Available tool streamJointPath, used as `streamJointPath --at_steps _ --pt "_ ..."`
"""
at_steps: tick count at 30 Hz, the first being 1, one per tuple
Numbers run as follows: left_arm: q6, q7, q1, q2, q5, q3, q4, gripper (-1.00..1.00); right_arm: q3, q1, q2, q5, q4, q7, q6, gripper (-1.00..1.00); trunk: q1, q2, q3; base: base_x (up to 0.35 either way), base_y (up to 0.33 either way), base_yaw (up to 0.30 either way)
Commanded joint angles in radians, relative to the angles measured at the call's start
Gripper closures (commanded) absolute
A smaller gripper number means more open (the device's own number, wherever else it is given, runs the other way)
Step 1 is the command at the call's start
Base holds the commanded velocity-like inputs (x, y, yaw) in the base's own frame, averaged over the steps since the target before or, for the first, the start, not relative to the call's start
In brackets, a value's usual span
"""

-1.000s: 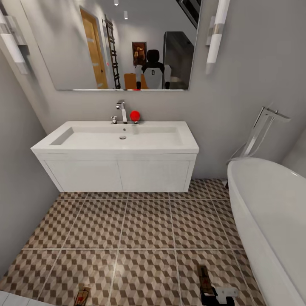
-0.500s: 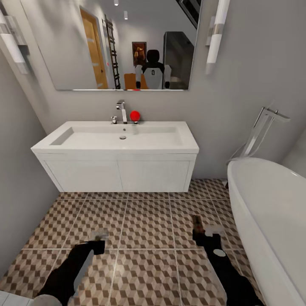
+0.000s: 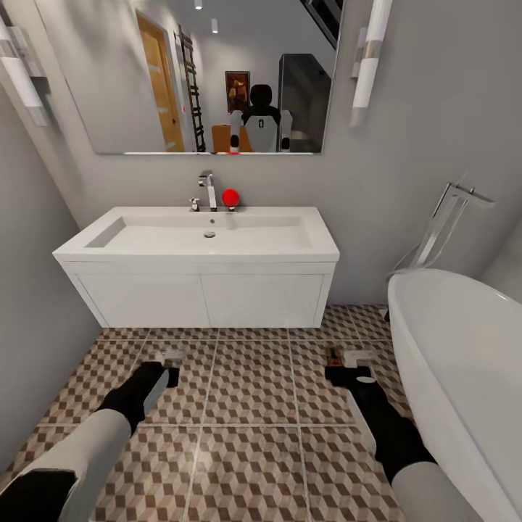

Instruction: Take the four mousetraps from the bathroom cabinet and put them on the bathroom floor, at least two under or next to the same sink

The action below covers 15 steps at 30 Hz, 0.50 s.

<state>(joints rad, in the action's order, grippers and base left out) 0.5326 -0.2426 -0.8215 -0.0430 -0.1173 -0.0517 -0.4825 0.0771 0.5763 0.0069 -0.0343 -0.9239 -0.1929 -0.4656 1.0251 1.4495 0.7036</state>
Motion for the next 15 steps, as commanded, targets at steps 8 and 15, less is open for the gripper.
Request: streamJointPath --at_steps 8,15 --pt "-0.323 -0.005 -0.004 0.039 -0.007 -0.011 0.206 1.0 0.006 0.005 0.001 -0.007 -0.001 -0.001 -0.012 1.0 0.0 0.001 0.001 0.0 0.0 0.0" --pt "-0.347 -0.001 -0.004 0.07 -0.007 -0.016 0.211 1.0 0.004 0.005 0.0 -0.007 -0.005 -0.001 -0.012 1.0 0.0 0.001 0.001 0.0 0.0 0.0"
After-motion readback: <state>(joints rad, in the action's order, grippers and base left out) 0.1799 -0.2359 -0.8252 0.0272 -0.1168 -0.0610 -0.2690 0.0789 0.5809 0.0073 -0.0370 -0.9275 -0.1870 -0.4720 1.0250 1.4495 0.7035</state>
